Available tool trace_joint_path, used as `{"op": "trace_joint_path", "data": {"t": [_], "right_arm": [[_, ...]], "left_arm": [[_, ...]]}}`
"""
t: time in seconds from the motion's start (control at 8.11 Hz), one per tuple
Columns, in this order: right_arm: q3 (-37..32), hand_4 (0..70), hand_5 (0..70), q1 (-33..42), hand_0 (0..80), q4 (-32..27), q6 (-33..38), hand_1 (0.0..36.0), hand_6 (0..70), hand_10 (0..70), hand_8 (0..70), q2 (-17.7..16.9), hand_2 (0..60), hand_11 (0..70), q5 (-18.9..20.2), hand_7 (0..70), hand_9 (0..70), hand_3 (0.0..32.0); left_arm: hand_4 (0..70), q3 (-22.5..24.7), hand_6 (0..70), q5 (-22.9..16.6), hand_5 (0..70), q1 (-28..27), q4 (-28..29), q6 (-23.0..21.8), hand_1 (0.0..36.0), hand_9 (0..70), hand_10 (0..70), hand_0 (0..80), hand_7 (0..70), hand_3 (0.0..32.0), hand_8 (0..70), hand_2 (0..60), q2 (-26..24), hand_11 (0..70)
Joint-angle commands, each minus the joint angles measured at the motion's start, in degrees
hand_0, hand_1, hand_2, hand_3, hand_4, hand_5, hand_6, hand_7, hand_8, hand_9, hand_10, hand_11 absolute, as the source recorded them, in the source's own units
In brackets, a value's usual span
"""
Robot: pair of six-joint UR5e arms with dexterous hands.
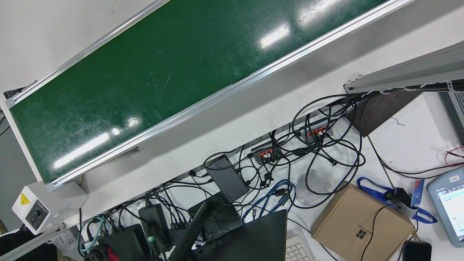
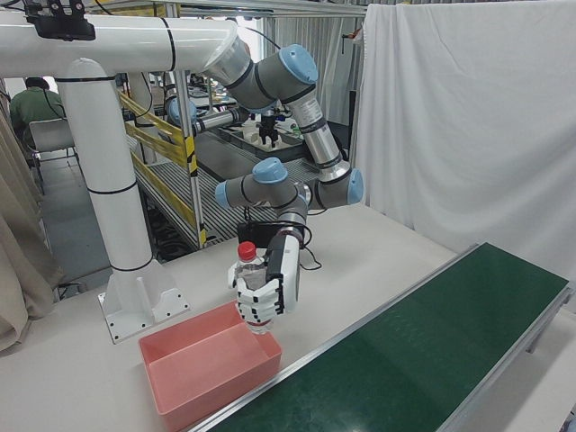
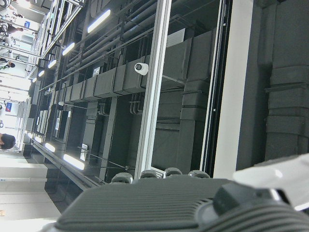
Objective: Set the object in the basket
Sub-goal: 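Carry the bottle with the left hand down over the pink tray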
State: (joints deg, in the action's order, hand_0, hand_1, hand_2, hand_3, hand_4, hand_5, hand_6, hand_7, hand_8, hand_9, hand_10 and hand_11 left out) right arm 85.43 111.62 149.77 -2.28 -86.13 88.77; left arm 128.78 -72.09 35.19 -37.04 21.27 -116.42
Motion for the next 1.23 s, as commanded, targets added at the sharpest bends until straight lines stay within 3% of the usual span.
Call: {"op": "trace_joint_path", "data": {"t": [0.0, 0.12, 0.25, 0.37, 0.49, 0.62, 0.74, 0.86, 1.11], "right_arm": [[0.0, 0.0, 0.0, 0.1, 0.0, 0.0, 0.0, 0.0, 0.0, 0.0, 0.0, 0.0, 0.0, 0.0, 0.0, 0.0, 0.0, 0.0], [0.0, 0.0, 0.0, 0.0, 0.0, 0.0, 0.0, 0.0, 0.0, 0.0, 0.0, 0.0, 0.0, 0.0, 0.0, 0.0, 0.0, 0.0], [0.0, 0.0, 0.0, 0.0, 0.0, 0.0, 0.0, 0.0, 0.0, 0.0, 0.0, 0.0, 0.0, 0.0, 0.0, 0.0, 0.0, 0.0], [0.0, 0.0, 0.0, 0.1, 0.0, 0.0, 0.0, 0.0, 0.0, 0.0, 0.0, 0.0, 0.0, 0.0, 0.0, 0.0, 0.0, 0.0], [0.0, 0.0, 0.0, 0.0, 0.0, 0.0, 0.0, 0.0, 0.0, 0.0, 0.0, 0.0, 0.0, 0.0, 0.0, 0.0, 0.0, 0.0], [0.0, 0.0, 0.0, 0.0, 0.0, 0.0, 0.0, 0.0, 0.0, 0.0, 0.0, 0.0, 0.0, 0.0, 0.0, 0.0, 0.0, 0.0], [0.0, 0.0, 0.0, 0.0, 0.0, 0.0, 0.0, 0.0, 0.0, 0.0, 0.0, 0.0, 0.0, 0.0, 0.0, 0.0, 0.0, 0.0], [0.0, 0.0, 0.0, 0.0, 0.0, 0.0, 0.0, 0.0, 0.0, 0.0, 0.0, 0.0, 0.0, 0.0, 0.0, 0.0, 0.0, 0.0], [0.0, 0.0, 0.0, 0.0, 0.0, 0.0, 0.0, 0.0, 0.0, 0.0, 0.0, 0.0, 0.0, 0.0, 0.0, 0.0, 0.0, 0.0]], "left_arm": [[55.7, 3.3, 70.0, 0.7, 70.0, -7.3, -1.6, 2.6, 27.5, 70.0, 70.0, 80.0, 64.3, 0.0, 70.0, 48.7, 0.2, 70.0], [49.8, 5.8, 70.0, 1.0, 70.0, -7.8, -3.1, 3.1, 27.4, 70.0, 70.0, 80.0, 60.3, 0.0, 68.8, 35.0, 0.6, 70.0], [41.0, 6.6, 68.0, 3.5, 70.0, -9.0, -2.8, 3.4, 17.5, 69.4, 67.5, 65.7, 55.8, 0.0, 61.1, 14.0, 2.1, 70.0], [35.0, 6.5, 52.8, 4.8, 61.5, -10.0, 0.1, 3.5, 5.9, 59.4, 57.6, 54.2, 47.7, 0.0, 49.8, 0.0, 3.9, 70.0], [30.2, 6.4, 38.5, 4.9, 48.4, -10.7, 4.0, 3.6, 0.0, 49.7, 48.5, 47.3, 39.5, 0.0, 39.8, 0.0, 7.1, 68.3], [27.7, 6.3, 29.0, 4.9, 41.9, -10.8, 7.9, 3.6, 0.0, 41.4, 40.9, 42.7, 32.8, 0.0, 31.5, 0.0, 9.3, 57.0], [22.8, 6.4, 15.7, 4.9, 32.8, -10.9, 9.3, 3.6, 0.0, 24.1, 27.1, 32.0, 19.4, 0.0, 18.3, 0.0, 9.7, 38.8], [19.9, 6.4, 9.6, 4.8, 27.9, -11.6, 10.7, 3.7, 0.0, 13.9, 19.8, 22.6, 10.8, 0.0, 11.2, 0.0, 9.9, 28.1], [17.7, 6.4, 5.3, 4.8, 25.7, -12.4, 11.7, 3.7, 0.0, 6.0, 13.4, 13.2, 3.2, 0.0, 4.8, 0.0, 11.1, 18.7]]}}
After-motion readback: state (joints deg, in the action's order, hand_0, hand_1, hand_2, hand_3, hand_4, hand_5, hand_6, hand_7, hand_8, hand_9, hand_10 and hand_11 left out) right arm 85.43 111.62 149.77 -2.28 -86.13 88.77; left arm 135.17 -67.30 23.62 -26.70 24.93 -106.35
